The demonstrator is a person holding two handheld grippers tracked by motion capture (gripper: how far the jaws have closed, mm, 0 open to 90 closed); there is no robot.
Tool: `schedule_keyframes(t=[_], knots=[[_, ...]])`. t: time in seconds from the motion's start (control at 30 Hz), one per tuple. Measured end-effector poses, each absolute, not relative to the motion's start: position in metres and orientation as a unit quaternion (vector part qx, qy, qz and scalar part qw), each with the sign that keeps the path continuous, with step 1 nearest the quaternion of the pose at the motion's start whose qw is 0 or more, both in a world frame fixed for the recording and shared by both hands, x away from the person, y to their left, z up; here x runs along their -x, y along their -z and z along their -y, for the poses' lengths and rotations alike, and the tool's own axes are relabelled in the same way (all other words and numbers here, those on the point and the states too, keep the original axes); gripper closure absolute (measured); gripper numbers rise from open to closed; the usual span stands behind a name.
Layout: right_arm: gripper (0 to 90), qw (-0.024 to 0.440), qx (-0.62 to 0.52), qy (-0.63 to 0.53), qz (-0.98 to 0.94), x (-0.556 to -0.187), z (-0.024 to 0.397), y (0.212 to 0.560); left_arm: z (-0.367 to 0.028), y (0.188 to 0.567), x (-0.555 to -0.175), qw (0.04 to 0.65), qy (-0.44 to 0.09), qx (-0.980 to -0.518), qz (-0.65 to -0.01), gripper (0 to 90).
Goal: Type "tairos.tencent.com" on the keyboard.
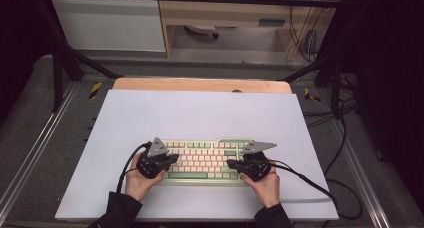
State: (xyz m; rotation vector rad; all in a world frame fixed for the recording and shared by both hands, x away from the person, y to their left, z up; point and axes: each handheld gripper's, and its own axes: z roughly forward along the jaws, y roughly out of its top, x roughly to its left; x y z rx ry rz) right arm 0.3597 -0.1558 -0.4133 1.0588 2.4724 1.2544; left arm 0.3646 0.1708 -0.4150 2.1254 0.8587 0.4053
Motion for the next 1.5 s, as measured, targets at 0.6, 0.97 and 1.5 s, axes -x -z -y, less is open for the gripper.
schedule_keyframes(t=[0.6, 0.97, 1.5], knots=[[90.0, 0.086, -0.355, -0.423, -0.829, -0.36, 0.155, 0.414, -0.18, 0.418, -0.373, 0.394, -0.168, -0.829, -0.359, 90.0], [90.0, 0.086, -0.355, -0.422, -0.83, -0.36, 0.155, 0.414, -0.177, 0.427, -0.379, 0.384, -0.168, -0.833, -0.362, 90.0], [90.0, 0.085, -0.356, -0.423, -0.829, -0.359, 0.155, 0.413, -0.177, 0.427, -0.377, 0.385, -0.166, -0.835, -0.356, 90.0]])
